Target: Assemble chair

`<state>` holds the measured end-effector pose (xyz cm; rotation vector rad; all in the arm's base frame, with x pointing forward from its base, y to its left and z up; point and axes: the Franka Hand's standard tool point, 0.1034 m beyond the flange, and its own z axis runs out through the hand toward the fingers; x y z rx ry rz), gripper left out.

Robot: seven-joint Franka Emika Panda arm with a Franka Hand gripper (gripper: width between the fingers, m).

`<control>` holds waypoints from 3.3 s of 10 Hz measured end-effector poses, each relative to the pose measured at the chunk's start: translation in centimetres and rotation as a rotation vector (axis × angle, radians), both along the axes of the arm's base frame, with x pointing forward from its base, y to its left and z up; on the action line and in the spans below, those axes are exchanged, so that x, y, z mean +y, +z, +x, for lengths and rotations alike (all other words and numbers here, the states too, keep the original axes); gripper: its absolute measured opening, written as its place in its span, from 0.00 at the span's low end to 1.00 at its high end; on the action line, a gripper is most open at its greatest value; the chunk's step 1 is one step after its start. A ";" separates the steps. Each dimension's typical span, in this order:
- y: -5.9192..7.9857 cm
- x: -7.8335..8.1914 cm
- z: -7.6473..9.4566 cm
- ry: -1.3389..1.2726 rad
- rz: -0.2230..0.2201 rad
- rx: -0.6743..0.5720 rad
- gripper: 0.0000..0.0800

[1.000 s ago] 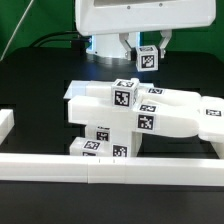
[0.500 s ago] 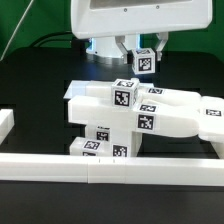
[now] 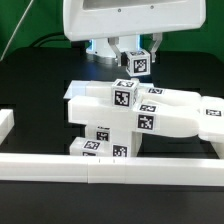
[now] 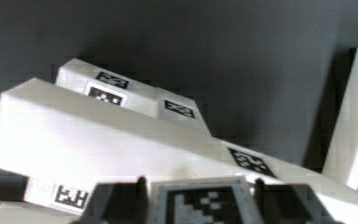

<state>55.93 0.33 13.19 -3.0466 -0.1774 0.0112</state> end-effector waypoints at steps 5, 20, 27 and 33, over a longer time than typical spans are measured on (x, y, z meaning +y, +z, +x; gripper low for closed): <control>-0.7 -0.6 0.8 0.039 -0.010 -0.006 0.35; -0.9 -1.1 1.2 0.030 -0.017 -0.016 0.35; -0.9 0.2 1.1 0.043 -0.023 -0.043 0.35; -0.4 -0.3 0.7 0.041 -0.019 -0.044 0.35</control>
Offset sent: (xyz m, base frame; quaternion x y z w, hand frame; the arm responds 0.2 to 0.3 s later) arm 0.0182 -0.0046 -0.0015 -0.0188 0.0058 -0.0508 0.9985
